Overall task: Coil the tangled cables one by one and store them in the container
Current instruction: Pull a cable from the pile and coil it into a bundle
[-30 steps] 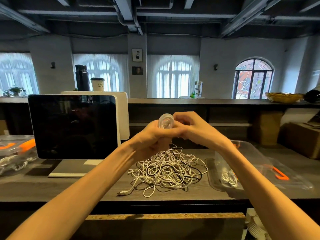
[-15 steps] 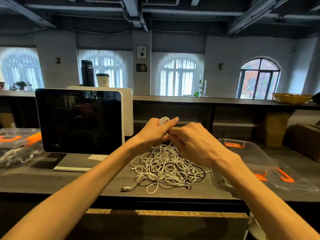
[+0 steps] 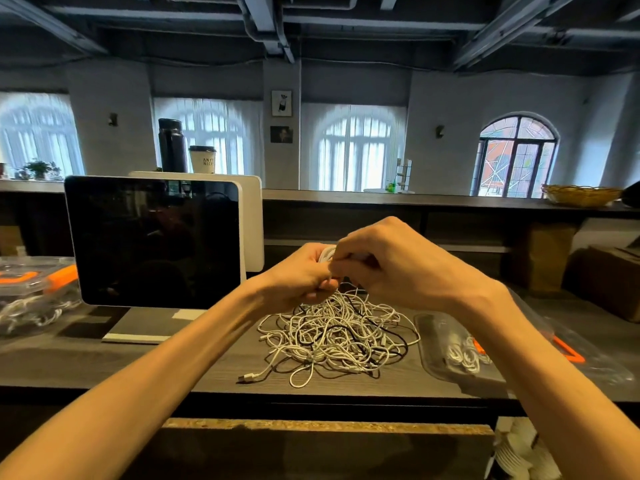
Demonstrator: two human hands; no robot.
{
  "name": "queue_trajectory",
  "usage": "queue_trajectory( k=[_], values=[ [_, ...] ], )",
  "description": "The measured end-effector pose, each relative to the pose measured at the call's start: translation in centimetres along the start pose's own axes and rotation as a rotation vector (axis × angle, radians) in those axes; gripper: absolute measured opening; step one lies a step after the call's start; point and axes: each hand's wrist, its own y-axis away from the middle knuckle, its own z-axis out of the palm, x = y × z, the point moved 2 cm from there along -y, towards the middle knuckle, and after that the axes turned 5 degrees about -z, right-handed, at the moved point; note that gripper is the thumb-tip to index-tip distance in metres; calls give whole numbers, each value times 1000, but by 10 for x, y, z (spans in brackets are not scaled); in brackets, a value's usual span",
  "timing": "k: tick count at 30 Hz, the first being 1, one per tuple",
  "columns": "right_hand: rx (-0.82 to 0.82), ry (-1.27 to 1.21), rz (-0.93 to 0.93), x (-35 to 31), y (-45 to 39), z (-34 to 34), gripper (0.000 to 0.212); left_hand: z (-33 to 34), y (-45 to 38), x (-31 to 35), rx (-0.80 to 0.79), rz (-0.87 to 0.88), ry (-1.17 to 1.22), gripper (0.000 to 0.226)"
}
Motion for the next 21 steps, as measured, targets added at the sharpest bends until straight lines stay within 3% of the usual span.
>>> queue_trajectory(
  k=[3, 8, 11, 13, 16, 19, 21],
  values=[
    [58, -49, 13, 4, -5, -8, 10, 15, 9, 4, -117, -45, 1, 36],
    [130, -288, -28, 16, -14, -12, 12, 27, 14, 10, -375, -205, 363, 90],
    [163, -416, 34, 24, -14, -4, 20, 28, 19, 13, -436, -179, 426, 107],
    [148, -482, 115, 29, -14, 3, 23, 26, 23, 14, -428, -102, 349, 96],
    [158, -426, 137, 37, -15, 15, 30, 24, 24, 13, -355, 31, 212, 36],
    [205, -368, 147, 40, -14, 23, 36, 21, 21, 5, -195, 48, 208, 26],
    [211, -387, 175, 41, -11, 27, 34, 19, 22, 3, -177, 80, 254, 19]
  ],
)
